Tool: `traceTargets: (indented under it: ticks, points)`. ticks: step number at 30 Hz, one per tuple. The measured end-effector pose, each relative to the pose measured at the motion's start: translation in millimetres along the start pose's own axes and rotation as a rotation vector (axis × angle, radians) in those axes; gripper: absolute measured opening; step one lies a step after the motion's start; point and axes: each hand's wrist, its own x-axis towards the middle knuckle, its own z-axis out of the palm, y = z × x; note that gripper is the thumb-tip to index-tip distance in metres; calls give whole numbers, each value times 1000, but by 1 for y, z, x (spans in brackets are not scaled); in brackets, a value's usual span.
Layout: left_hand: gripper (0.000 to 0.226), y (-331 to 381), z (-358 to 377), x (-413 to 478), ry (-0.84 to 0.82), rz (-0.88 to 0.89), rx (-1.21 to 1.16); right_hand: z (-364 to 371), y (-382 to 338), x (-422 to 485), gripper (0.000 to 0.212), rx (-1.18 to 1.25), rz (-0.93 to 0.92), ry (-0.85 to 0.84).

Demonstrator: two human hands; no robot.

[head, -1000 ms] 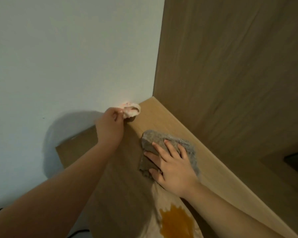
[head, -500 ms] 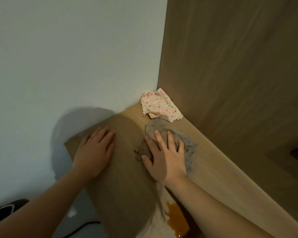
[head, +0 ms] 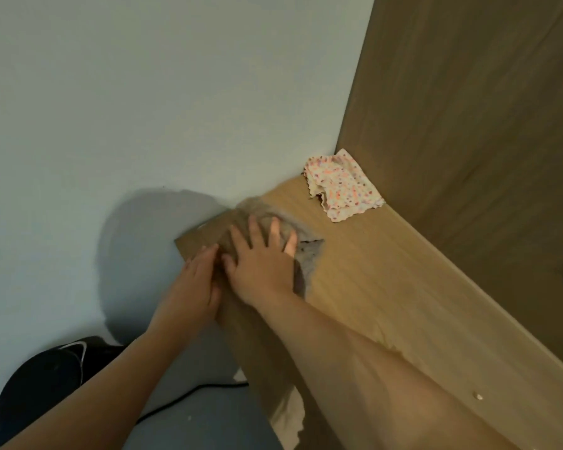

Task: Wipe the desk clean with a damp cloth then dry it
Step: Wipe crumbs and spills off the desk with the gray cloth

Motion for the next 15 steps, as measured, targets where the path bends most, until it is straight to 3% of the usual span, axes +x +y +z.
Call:
traceTargets:
  ticks: [2,4,6,8,10,13,15]
  points:
    - [52,3,-5,-6,47,-82,-118,10,2,-24,52,-23,-193,60]
    - [47,4,-7,-12,74,-96,-48,8,23,-34,49,-49,-285,118]
    - [57,6,-6,-17,50,-6,177,0,50,-27,49,-92,-228,96]
    - [71,7,0,-19,-11,82,308,-9,63,-27,53,-52,-7,-12]
    - [58,7,4,-20,-30,13,148,-6,44,-43,53,5,117,15]
    - [40,13,-4,-24,73,-124,-389,16,6,-93,51,-21,-8,112]
    - [41,19,-1,-24,75,-127,-291,15,8,-112,53,-68,-165,93]
